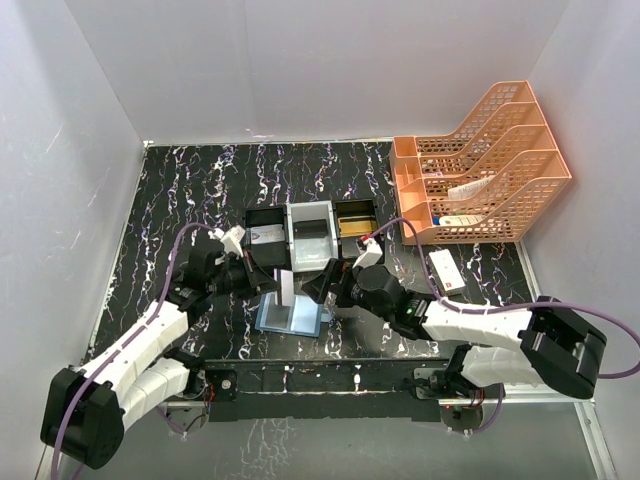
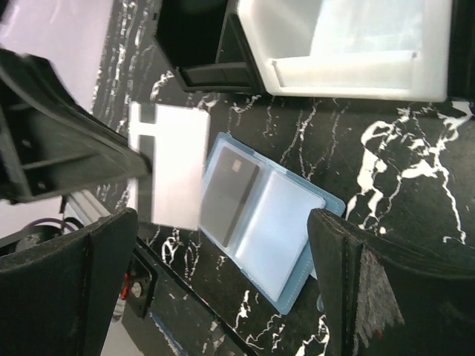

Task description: Take the credit cards out of the card holder

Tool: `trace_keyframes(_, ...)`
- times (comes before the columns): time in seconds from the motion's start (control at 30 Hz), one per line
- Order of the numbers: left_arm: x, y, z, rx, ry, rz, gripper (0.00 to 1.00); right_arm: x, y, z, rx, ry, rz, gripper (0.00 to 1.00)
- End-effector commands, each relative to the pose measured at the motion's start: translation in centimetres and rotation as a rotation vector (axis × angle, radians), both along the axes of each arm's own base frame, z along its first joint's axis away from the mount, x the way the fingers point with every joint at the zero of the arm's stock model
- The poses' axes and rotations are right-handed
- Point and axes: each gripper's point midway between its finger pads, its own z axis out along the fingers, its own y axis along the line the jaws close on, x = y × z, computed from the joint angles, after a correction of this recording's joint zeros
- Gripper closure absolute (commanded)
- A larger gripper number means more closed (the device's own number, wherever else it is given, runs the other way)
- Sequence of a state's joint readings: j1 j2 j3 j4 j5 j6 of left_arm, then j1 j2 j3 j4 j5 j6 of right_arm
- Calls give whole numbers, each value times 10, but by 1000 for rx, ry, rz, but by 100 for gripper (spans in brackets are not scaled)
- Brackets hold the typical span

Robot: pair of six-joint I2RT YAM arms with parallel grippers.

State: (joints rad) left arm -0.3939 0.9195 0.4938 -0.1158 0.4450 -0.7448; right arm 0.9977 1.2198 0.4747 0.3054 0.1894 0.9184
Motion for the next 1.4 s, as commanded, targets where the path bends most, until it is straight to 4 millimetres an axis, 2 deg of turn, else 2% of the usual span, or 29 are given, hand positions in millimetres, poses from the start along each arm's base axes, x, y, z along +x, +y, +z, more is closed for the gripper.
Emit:
trace_keyframes(0.0, -13, -25, 18, -222, -16, -111, 100, 3, 4, 35, 140, -66, 25, 2)
trace_keyframes(0.1, -17, -31, 25, -294, -47, -144, 100, -3, 0, 48, 271, -70, 82, 2)
trace_keyframes(0.13, -19, -33, 28, -314, -56, -159, 100, -8, -5, 41, 299, -54, 106, 2)
trace_keyframes(0.23, -22, -37, 33, -353, -74, -190, 100, -12, -9, 46, 396, -40, 174, 5)
trace_keyframes(0.5, -26, -43, 44, -426, -98, -250, 100, -24, 10, 51, 473, -4, 336, 20)
trace_keyframes(0.7, -30, -43, 42, -423, -102, -267, 100, -37, 12, 80, 608, -86, 420, 27)
trace_keyframes(0.8, -32, -43, 42, -423, -104, -276, 100, -34, 16, 72, 596, -49, 422, 34)
trace_keyframes(0.87, -32, -44, 46, -438, -107, -284, 100, -31, 15, 73, 615, -44, 397, 44)
trace_keyframes(1.0, -35, -46, 48, -457, -100, -312, 100, -25, 1, 76, 671, -56, 298, 47)
trace_keyframes(1.17, -36, -47, 53, -475, -120, -320, 100, -30, 12, 80, 654, -53, 378, 58)
trace_keyframes(1.37, -39, -49, 64, -515, -131, -359, 100, -33, 14, 81, 681, -36, 399, 69)
